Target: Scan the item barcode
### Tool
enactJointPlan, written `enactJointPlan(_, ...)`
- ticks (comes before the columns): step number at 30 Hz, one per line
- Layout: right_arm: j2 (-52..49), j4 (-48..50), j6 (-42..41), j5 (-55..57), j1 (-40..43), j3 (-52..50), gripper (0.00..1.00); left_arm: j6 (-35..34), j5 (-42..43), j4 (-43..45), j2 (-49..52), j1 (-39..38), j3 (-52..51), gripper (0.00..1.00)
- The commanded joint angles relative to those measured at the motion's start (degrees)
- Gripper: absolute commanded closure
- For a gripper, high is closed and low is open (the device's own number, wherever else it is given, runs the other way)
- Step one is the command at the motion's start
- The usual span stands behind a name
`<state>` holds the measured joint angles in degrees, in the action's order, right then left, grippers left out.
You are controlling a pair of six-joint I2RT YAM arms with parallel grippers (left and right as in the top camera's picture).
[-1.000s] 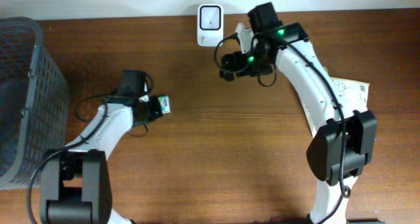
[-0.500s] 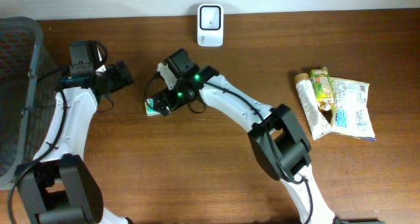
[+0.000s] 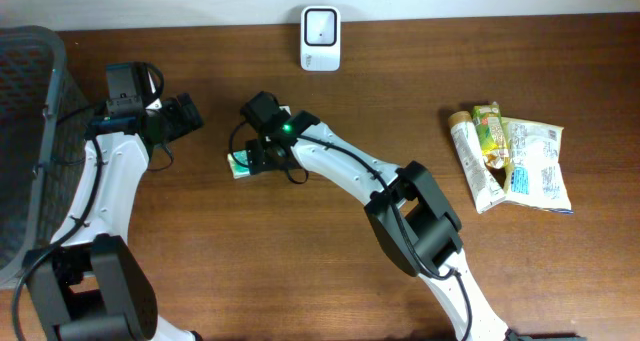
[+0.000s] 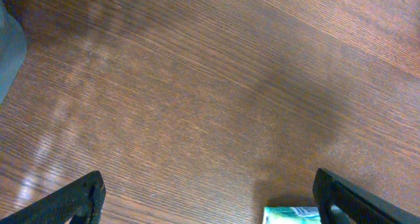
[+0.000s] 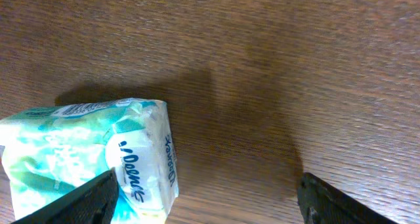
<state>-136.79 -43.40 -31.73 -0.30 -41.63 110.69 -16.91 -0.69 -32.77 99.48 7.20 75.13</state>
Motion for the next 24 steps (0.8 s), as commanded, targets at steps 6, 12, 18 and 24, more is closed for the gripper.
enactJointPlan(6,1.03,-16.33,15.02,7.32,8.46,10.23,0.12,0.70,-0.39,0.13,-0.94,0.00,0.94,0.01)
enactJointPlan(12,1.03,-18.01,11.47,5.68,9.16,13.73,0.11,0.70,-0.39,0.13,-0.94,0.00,0.94,0.01)
enactJointPlan(18,-0.52,-9.16,-2.75,-9.90,5.92,12.07,0.38,0.70,-0.39,0.13,-0.94,0.00,0.94,0.01)
enactJointPlan(24,-5.35,-7.87,-24.83,-1.05,3.82,12.02,0.44,0.70,-0.39,0.13,-0.94,0.00,0.94,0.01)
